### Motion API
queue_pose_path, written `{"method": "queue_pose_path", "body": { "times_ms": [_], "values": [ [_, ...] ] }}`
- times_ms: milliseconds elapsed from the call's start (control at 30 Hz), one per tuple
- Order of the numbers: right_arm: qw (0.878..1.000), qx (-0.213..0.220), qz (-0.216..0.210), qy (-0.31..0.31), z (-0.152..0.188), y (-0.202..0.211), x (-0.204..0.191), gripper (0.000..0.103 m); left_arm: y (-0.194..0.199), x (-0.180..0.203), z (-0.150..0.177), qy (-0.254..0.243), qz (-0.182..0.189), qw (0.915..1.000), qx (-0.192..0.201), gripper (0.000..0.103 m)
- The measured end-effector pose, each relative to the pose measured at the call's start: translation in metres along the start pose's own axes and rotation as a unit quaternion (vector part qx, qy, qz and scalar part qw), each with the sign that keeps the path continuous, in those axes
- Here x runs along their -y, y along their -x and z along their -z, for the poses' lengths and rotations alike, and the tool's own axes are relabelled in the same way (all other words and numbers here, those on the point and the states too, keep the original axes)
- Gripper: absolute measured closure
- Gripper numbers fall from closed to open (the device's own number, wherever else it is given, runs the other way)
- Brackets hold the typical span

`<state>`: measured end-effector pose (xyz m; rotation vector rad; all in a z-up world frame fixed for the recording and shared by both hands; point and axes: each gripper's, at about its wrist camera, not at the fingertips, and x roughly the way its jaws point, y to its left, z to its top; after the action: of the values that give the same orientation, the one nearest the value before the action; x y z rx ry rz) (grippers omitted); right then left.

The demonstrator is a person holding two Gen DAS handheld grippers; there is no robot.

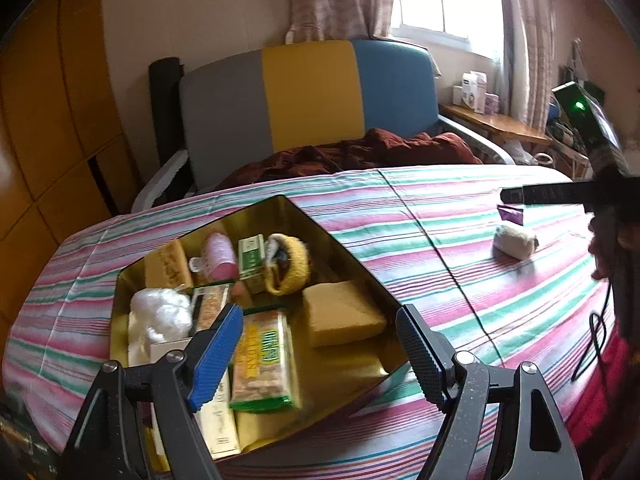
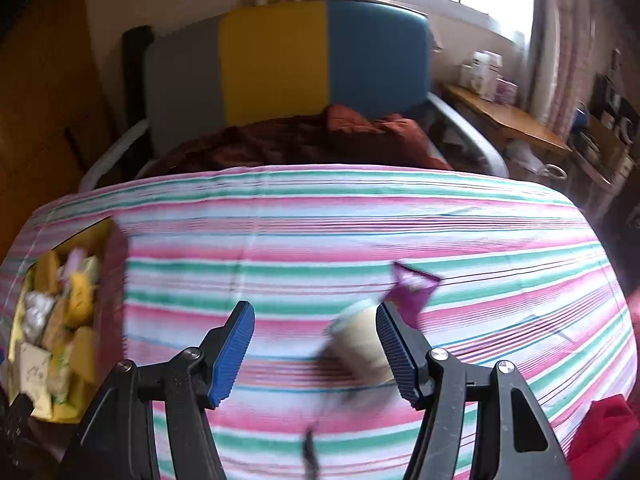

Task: Organize objects
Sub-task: 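Move both grippers back toward the cream sock and purple packet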

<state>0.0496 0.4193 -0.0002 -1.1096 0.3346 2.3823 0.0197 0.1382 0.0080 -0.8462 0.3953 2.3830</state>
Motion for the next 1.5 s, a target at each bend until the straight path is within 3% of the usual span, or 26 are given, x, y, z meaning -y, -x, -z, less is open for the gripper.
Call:
{"method": "queue_pose_path", "body": {
  "times_ms": [200,367,767,967,1200,1500],
  "values": [
    [0.998,0.0,0.032,-0.058,-0.009,-0.024,0.058,0.039,-0.007,0.023,-0.008,-0.026,0.014,0.9996,-0.003,0.024],
    [0.99,-0.016,0.007,-0.139,-0.006,-0.032,0.092,0.039,-0.019,0.044,-0.018,-0.046,0.027,0.9985,-0.009,0.024],
    [0.969,-0.038,-0.027,-0.243,0.007,-0.035,0.13,0.039,-0.071,0.101,-0.039,-0.069,0.089,0.9923,-0.051,0.024],
    [0.958,-0.037,-0.034,-0.283,0.013,-0.033,0.144,0.039,-0.098,0.133,-0.047,-0.084,0.13,0.9853,-0.073,0.027],
    [0.952,-0.034,-0.035,-0.303,0.016,-0.031,0.15,0.039,-0.121,0.18,-0.062,-0.139,0.183,0.9714,-0.06,0.026],
    [0.946,-0.043,-0.036,-0.319,0.02,-0.038,0.158,0.039,-0.154,0.237,-0.078,-0.19,0.225,0.9544,-0.05,0.016]
  ]
}}
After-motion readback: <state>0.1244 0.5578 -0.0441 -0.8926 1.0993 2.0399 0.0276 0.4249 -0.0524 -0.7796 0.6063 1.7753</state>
